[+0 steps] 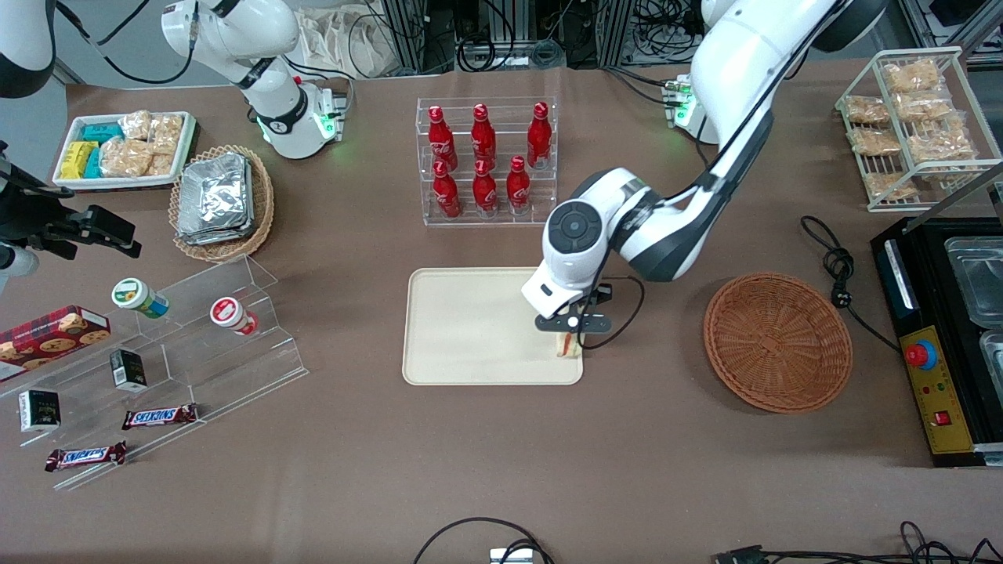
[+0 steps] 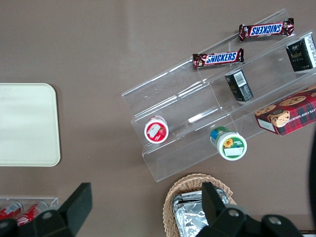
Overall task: Place sandwich from basket to tray
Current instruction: 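Lower the sandwich onto the tray and open the left gripper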
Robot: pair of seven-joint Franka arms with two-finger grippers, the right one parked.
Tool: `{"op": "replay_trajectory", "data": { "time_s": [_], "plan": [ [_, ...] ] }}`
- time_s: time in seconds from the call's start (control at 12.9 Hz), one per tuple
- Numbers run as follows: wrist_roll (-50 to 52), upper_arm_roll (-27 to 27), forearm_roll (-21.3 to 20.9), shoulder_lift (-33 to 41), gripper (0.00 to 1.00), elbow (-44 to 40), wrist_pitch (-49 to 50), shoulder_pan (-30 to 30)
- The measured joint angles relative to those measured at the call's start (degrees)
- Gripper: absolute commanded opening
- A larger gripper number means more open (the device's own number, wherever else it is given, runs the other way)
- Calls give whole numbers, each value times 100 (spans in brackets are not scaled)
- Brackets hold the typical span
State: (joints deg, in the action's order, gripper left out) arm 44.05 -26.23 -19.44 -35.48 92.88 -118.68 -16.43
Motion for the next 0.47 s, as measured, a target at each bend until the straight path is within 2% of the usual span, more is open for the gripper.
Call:
{"op": "replay_trajectory", "data": {
  "time_s": [0.23,0.31,0.39,0.47],
  "plan": [
    [117,33,-189,-299,0,-64,-251,-47],
    [153,55,-198,-342,10,-71,-335,-63],
    [170,117,-199,-364,40,-75,-415,-102],
    [174,188,-200,-380,64,-77,-481,-148]
  ]
}}
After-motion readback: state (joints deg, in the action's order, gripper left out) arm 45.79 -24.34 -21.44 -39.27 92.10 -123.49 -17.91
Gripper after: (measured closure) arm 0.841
